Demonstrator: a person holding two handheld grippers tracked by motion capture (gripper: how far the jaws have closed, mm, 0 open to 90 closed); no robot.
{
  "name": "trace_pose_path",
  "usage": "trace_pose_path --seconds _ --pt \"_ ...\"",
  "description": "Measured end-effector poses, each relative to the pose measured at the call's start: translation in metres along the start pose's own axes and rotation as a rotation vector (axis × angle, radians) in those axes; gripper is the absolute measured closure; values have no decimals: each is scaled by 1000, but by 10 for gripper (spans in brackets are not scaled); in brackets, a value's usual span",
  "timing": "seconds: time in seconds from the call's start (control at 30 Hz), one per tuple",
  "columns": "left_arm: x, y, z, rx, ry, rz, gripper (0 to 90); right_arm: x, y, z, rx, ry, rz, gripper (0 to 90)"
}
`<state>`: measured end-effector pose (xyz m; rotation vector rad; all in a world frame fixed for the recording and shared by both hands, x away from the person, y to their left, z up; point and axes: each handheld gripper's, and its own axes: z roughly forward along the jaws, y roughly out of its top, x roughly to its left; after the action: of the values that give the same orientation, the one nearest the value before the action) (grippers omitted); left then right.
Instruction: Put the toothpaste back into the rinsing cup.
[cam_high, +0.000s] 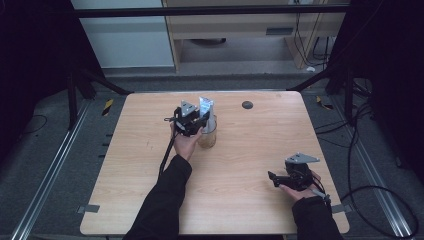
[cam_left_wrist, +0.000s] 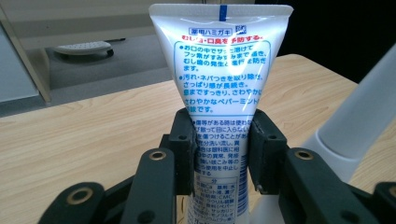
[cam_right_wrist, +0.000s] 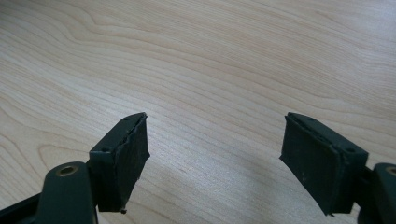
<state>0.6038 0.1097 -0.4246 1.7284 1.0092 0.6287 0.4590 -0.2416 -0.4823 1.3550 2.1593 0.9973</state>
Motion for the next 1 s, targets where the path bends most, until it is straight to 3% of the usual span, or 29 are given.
trace_pose_path --seconds 0.3,0.57,0.83,1.0 --pt "1 -10 -5 32 -4 2 647 0 0 0 0 1 3 229" --pt "0 -18 -8 74 0 46 611 -1 0 -1 0 -6 -2 229" --pt "-5 -20 -15 72 33 69 587 -1 0 -1 -2 -5 1 228" --pt "-3 -19 -22 72 27 66 564 -1 0 -1 0 -6 4 228"
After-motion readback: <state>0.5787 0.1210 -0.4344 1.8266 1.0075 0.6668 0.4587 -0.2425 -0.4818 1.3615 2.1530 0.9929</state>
